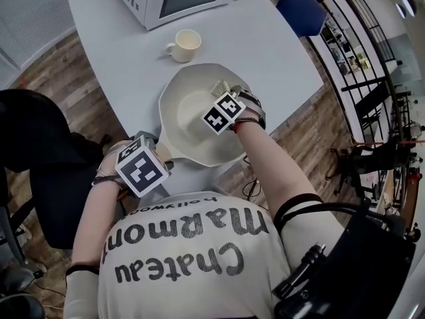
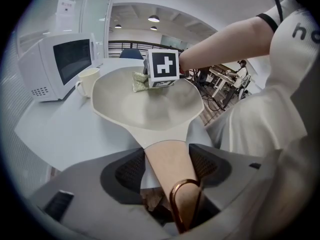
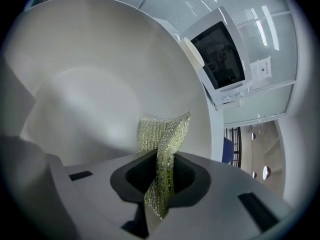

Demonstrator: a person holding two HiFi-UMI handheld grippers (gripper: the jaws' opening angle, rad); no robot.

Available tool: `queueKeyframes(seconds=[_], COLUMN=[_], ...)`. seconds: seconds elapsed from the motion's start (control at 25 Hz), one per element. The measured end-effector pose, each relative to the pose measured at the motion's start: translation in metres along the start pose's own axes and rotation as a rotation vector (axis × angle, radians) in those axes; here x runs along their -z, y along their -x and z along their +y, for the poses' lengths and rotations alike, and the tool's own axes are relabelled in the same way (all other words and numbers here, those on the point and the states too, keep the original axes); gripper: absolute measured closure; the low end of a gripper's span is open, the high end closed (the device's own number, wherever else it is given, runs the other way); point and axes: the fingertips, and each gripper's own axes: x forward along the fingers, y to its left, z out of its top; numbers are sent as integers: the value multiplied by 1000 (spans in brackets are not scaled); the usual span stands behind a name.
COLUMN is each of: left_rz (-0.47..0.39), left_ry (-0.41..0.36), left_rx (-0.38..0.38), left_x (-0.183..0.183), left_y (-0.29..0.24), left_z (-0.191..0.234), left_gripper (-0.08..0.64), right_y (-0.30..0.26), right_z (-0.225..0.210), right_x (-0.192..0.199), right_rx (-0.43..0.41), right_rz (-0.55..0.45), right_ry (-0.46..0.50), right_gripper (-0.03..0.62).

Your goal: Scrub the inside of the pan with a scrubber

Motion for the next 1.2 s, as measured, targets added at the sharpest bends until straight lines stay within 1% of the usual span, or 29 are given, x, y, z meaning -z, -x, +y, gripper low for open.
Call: queueKeyframes(seconds=[0.12, 0.32, 0.64, 0.72, 0.84, 0.96, 1.04, 1.08, 1.12, 1.16, 1.2], left_rz=[0, -10, -1, 4, 1, -5, -8, -7, -4, -2, 0], left_ry=[2, 9, 3, -3, -5, -1, -2, -4, -6, -8, -9], left_rx=[-1, 4, 2, 0, -2, 0, 0, 0, 1, 1, 2], left_x=[-1, -2, -2, -2, -2, -3, -4, -4, -4, -4, -4], left_y=[2, 3, 3, 3, 2, 1, 1, 2, 2, 2, 2], left_z=[-1, 0, -2, -3, -2, -4, -5, -5, -5, -4, -4], left_gripper=[258, 259, 261, 261, 261, 261, 261, 261, 261, 261, 261], right_y=[6, 15, 30, 35, 45, 54, 64, 72, 83, 96, 108], right_z=[-13, -30, -48, -55, -71, -81, -87, -90, -91, -90, -85], right_x=[5, 14, 23, 26, 31, 37, 37, 33, 25, 15, 3], right_rx=[47, 92, 111, 123, 139, 137, 104, 65, 5, -80, -194], right_rz=[-10, -36, -77, -91, -115, -137, -182, -228, -288, -358, -435], right_ry=[23, 15, -48, -86, -184, -269, -364, -436, -520, -615, -716], right_gripper=[549, 548, 548, 546, 545, 545, 544, 543, 543, 543, 543])
